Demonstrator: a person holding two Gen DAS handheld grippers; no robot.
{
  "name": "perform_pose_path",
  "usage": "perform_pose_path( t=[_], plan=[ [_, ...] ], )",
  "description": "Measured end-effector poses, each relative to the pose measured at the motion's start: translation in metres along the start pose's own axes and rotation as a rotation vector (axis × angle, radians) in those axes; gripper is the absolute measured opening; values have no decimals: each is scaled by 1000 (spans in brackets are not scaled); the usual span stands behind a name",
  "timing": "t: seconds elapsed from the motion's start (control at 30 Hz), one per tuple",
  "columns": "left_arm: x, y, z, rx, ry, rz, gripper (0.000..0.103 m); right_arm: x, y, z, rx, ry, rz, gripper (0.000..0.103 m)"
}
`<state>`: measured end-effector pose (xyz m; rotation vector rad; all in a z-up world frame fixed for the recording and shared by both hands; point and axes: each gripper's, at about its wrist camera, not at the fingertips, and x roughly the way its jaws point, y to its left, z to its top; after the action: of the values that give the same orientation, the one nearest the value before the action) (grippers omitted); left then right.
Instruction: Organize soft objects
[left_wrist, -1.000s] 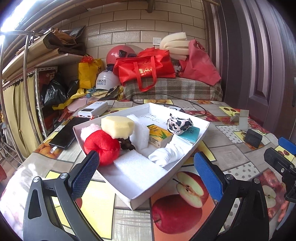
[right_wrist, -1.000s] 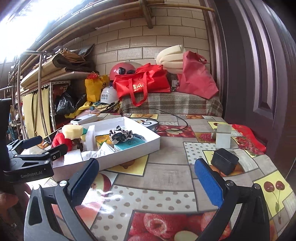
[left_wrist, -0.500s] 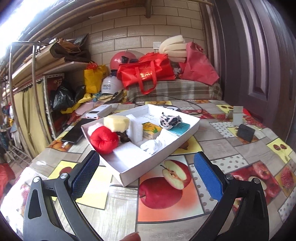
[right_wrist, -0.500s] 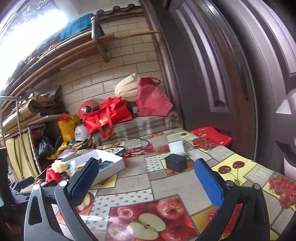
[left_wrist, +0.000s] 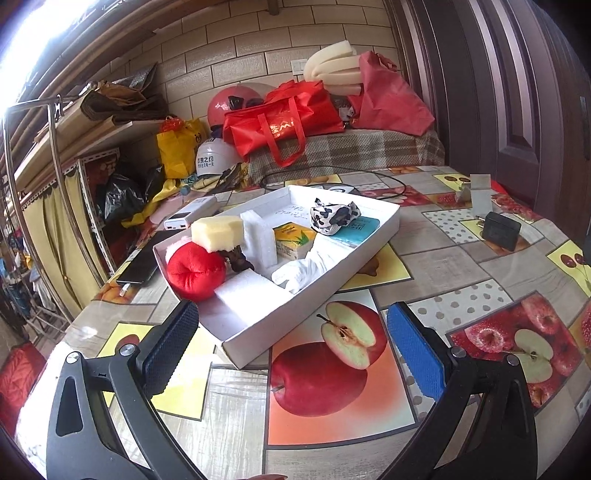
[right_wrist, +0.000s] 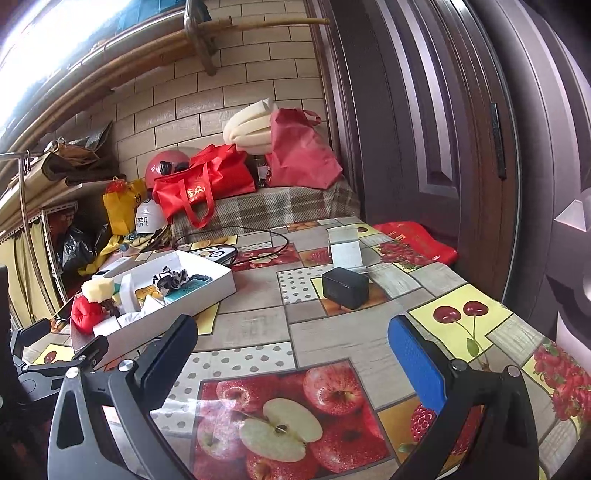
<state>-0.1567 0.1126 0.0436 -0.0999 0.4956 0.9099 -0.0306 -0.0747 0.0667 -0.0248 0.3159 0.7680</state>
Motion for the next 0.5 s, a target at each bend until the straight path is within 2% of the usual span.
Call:
perform_pose_path(
  t=[0.13, 0.5],
  plan=[
    [7, 6, -1, -32, 38, 9, 103, -5, 4, 0, -26, -26, -10, 103],
    [6, 8, -1, -39, 32, -2, 103, -5, 2, 0, -3, -13, -4, 103]
  ],
)
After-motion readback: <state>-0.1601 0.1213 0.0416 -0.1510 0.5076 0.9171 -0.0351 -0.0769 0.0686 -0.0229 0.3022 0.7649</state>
